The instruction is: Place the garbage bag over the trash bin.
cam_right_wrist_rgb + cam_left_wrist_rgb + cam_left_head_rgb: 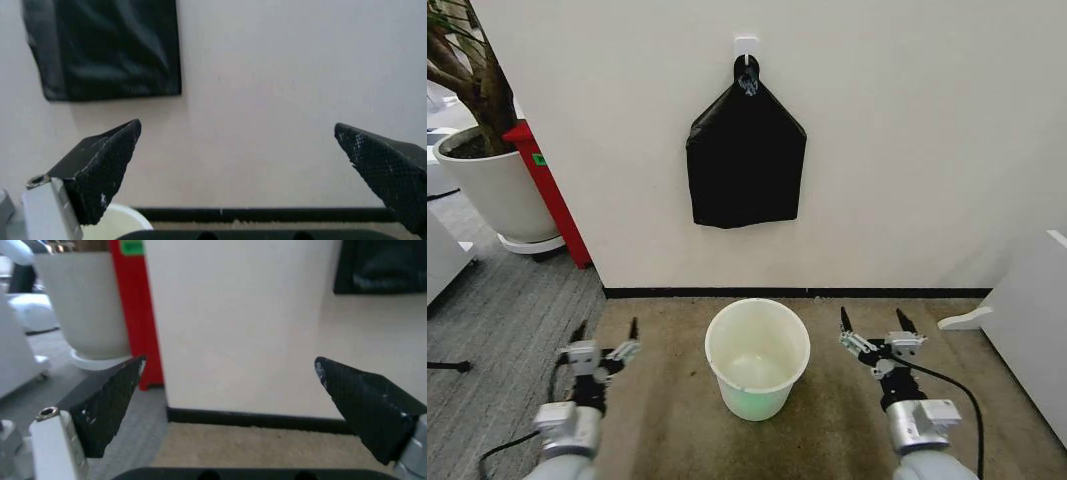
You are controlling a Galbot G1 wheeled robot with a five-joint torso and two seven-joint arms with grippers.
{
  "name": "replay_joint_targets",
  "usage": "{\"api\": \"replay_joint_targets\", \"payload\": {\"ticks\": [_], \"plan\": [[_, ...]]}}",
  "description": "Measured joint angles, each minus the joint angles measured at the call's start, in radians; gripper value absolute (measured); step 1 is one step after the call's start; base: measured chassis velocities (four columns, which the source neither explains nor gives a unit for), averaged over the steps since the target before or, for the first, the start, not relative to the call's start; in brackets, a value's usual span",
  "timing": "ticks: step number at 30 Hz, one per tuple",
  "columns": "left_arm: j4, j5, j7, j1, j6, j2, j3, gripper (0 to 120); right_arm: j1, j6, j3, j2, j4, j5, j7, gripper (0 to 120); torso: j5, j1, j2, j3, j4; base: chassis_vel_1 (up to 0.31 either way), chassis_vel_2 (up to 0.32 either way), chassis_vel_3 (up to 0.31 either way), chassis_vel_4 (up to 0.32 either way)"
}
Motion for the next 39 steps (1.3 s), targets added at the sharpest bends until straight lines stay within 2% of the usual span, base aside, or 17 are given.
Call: {"api": "replay_joint_targets", "payload": {"ticks": [3,6,7,10,13,17,34,39], "plan": [[-0.079,-0.064,-0.009,0.063,0.008,0.018,-0.068,100,-0.065,0.003,-0.009,-0.007,0.107,0.023,0.016,100,-0.0001,0.0,0.0,0.0,-0.0001,0.0,0.0,0.0,0.0],[-0.123,-0.1,-0.013,0.097,0.013,0.029,-0.105,100,-0.077,-0.005,-0.013,-0.019,0.135,0.051,0.02,100,-0.0002,0.0,0.0,0.0,-0.0006,0.0,0.0,0.0,0.0],[-0.147,-0.118,-0.016,0.115,0.016,0.034,-0.126,100,-0.075,-0.013,-0.013,-0.037,0.138,0.07,0.021,100,0.0,0.0,0.0,0.0,0.0001,0.0,0.0,0.0,0.0],[-0.216,-0.175,-0.023,0.17,0.022,0.051,-0.186,100,-0.067,-0.023,-0.013,-0.056,0.135,0.093,0.022,100,0.0002,0.0,0.0,0.0,0.0001,0.0,0.0,0.0,0.0],[-0.244,-0.215,-0.028,0.21,0.027,0.063,-0.228,100,-0.061,-0.023,-0.013,-0.059,0.126,0.098,0.022,100,0.0004,0.0,0.0,0.0,-0.0001,0.0,0.0,0.0,0.0],[-0.249,-0.256,-0.035,0.248,0.033,0.074,-0.27,100,-0.053,-0.025,-0.015,-0.062,0.114,0.106,0.021,100,0.0001,0.0,0.0,0.0,0.0001,0.0,0.0,0.0,0.0],[-0.243,-0.326,-0.047,0.219,0.066,0.113,-0.274,100,-0.039,-0.029,-0.008,-0.084,0.113,0.136,0.023,100,0.0001,0.0,0.0,0.0,-0.0001,0.0,0.0,0.0,0.0],[-0.241,-0.331,-0.047,0.219,0.068,0.117,-0.273,100,0.001,-0.048,-0.023,-0.118,0.102,0.256,0.044,100,0.0002,0.0,0.0,0.0,0.0,0.0,0.0,0.0,0.0]]}}
